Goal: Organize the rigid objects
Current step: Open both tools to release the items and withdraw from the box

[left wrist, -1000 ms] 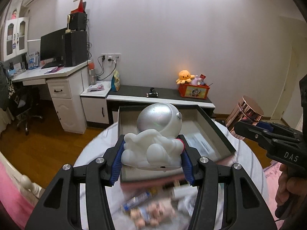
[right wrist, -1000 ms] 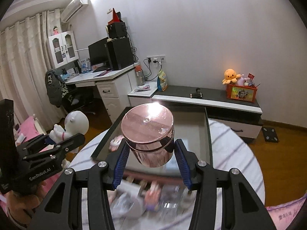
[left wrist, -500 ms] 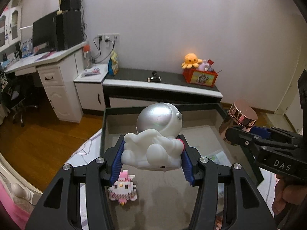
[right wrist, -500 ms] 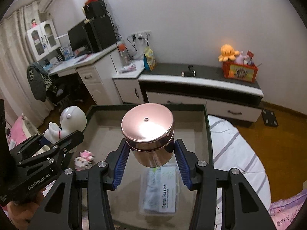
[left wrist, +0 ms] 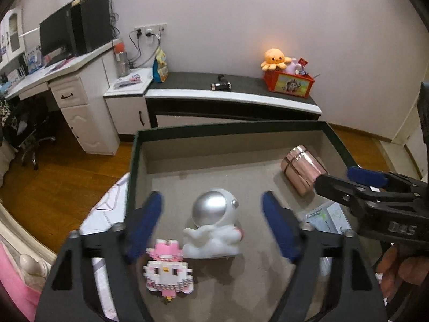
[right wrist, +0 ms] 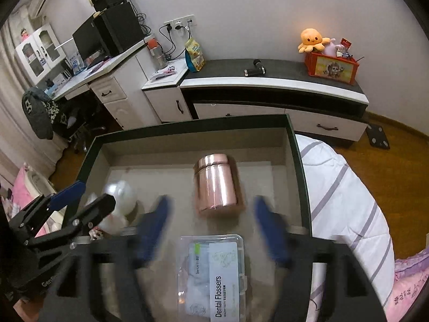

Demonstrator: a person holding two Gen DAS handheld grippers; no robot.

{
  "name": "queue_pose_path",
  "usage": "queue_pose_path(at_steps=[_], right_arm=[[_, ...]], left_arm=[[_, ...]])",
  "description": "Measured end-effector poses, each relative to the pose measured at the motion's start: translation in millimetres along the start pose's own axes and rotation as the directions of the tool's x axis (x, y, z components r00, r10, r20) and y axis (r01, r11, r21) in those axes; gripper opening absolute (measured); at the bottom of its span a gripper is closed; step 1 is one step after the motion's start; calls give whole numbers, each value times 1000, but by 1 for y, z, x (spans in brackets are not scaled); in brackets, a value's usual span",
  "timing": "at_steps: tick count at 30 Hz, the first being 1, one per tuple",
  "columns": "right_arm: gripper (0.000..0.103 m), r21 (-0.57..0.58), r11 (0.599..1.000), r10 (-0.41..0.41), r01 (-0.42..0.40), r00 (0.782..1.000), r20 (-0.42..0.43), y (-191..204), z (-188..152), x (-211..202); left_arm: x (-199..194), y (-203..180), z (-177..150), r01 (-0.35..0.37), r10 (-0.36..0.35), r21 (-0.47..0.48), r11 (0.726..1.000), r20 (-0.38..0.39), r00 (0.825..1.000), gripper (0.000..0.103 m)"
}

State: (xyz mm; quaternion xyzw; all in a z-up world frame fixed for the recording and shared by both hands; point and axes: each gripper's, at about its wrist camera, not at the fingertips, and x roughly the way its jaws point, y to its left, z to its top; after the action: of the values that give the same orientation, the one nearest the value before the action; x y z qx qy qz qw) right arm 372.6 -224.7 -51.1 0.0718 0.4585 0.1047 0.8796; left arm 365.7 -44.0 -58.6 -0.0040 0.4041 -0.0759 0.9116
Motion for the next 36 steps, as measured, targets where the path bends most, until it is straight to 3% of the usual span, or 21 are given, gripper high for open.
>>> queue_pose_path(at_steps=[5,6,7,20,36], right_arm=[[90,5,1000,-20,20,999,48,3,-9,-27],[93,9,1000,-17,16,997,70,4,-13,-35],[103,12,1000,-12,11,996,86,5,-18,-43],[103,-2,1000,8,-8,963,270,39,-103,-137],[103,-2,997,-68,75,923,379,53,-196,-200]], left_arm=[[-31,9,-6,-5,6,-15,1000,61,998,98],[-40,11,-10,-5,6,-20,1000,77,997,98],[-48,15,-13,-4,6,-26,1000,90,996,100],[-164,20,-80,21,-7,-54,998,248,969,103],[-236,13,-154,-24,48,-78,997,320,946,103]])
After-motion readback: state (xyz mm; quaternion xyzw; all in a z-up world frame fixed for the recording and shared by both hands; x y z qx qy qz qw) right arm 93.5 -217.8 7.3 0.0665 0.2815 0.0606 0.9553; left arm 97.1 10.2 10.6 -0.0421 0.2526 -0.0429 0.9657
